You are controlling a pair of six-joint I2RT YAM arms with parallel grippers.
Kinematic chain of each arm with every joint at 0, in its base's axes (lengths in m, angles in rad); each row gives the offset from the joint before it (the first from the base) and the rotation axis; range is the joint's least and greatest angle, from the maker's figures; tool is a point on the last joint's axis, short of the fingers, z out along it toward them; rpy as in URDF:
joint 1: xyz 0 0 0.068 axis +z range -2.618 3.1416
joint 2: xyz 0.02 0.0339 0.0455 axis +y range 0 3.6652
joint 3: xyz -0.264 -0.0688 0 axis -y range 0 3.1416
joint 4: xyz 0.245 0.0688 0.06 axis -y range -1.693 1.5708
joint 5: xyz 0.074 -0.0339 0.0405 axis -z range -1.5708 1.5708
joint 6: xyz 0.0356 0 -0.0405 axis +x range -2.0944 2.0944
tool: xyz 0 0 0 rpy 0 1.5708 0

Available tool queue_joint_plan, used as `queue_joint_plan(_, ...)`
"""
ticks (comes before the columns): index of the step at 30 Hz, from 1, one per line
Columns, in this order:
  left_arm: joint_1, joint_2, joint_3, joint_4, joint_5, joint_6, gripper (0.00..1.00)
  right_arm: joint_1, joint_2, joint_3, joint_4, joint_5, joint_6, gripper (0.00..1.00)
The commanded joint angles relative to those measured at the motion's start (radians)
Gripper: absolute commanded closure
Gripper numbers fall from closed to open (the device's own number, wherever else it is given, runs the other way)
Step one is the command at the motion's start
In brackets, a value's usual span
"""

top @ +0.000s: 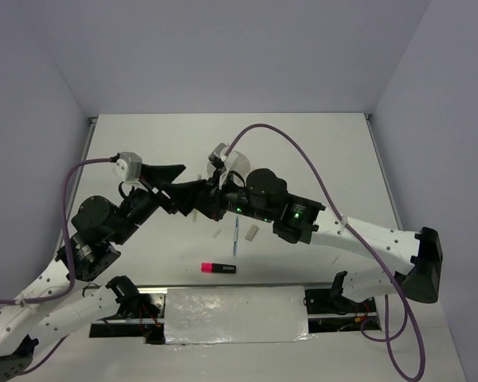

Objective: Sort the stationery into containers
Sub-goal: Close the pen cap on the pen, then place the pen in the storage box.

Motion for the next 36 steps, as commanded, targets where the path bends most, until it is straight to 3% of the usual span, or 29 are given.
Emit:
queue_joint_plan(1, -0.047, -0.022, 0.042, -0.156, 0.0, -0.107, 0.01, -0.013, -0.004, -0.041, 0.179, 0.096, 0.018, 1.0)
queue_joint_plan(4, -0.047, -0.01, 0.137, -0.297, -0.242, -0.167, 0.01, -0.028, -0.004, -0.1, 0.217, 0.144, 0.03, 1.0)
queue_joint_plan(5, -0.047, 0.007, 0.197, -0.339, -0.384, -0.19, 0.01, -0.041, -0.002, -0.129, 0.225, 0.162, 0.042, 1.0)
queue_joint_plan(10, -0.047, 0.067, 0.348, -0.58, -0.655, -0.334, 0.01, -0.073, -0.008, -0.192, 0.288, 0.262, 0.038, 1.0)
queue_joint_plan(14, -0.047, 0.061, 0.357, -0.643, -0.627, -0.288, 0.01, -0.153, 0.019, -0.161, 0.264, 0.319, -0.01, 1.0)
queue_joint_plan(18, -0.047, 0.052, 0.316, -0.739, -0.504, -0.195, 0.01, -0.249, 0.067, -0.137, 0.263, 0.347, -0.038, 1.0)
queue_joint_plan(23, -0.047, -0.043, 0.181, -0.807, -0.441, -0.167, 0.01, -0.355, 0.154, -0.108, 0.317, 0.333, -0.067, 1.0)
queue_joint_plan(29, -0.047, -0.174, 0.032, -0.772, -0.403, -0.103, 0.01, -0.403, 0.268, -0.025, 0.342, 0.307, -0.107, 0.99)
queue_joint_plan(36, -0.047, -0.183, 0.013, -0.73, -0.312, -0.066, 0.01, -0.427, 0.344, 0.038, 0.343, 0.281, -0.11, 0.94)
